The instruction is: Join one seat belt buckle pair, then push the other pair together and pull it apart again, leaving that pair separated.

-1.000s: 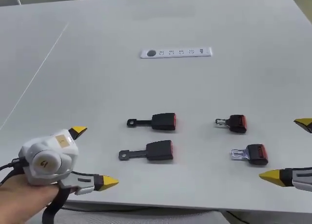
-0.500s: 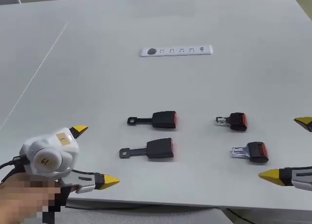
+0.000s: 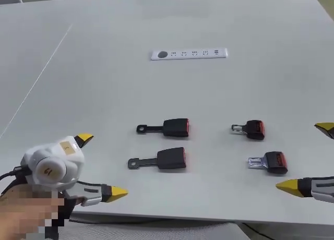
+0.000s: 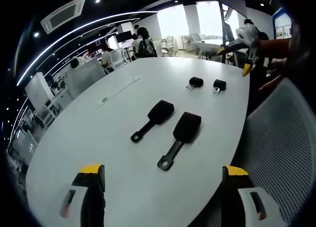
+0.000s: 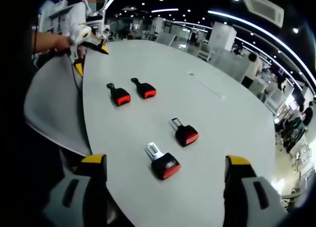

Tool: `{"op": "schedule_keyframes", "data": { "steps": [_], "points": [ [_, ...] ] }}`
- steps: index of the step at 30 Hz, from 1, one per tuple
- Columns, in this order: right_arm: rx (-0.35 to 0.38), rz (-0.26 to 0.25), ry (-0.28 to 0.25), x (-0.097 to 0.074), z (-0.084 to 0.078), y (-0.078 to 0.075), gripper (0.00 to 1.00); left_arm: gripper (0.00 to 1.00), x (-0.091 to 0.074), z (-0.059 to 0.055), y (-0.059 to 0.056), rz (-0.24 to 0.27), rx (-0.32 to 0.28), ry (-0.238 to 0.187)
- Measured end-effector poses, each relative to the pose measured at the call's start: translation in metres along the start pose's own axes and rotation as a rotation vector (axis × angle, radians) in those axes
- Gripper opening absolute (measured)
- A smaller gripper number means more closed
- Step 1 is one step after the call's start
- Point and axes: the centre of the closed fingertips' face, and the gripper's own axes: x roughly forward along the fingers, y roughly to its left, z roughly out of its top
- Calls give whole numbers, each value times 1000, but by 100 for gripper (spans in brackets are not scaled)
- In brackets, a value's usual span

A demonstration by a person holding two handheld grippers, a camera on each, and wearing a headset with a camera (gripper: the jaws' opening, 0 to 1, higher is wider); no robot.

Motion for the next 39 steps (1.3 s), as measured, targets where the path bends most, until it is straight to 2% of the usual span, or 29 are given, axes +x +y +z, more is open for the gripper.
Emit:
{"op": "schedule_keyframes", "data": {
  "steps": [29, 39],
  "points": [
    [7, 18, 26, 4, -2, 1, 96, 100, 6, 5, 1, 3, 29, 9],
    [5, 24, 25, 7, -1, -2, 94, 100, 10, 9, -2, -13, 24, 16]
  ]
}}
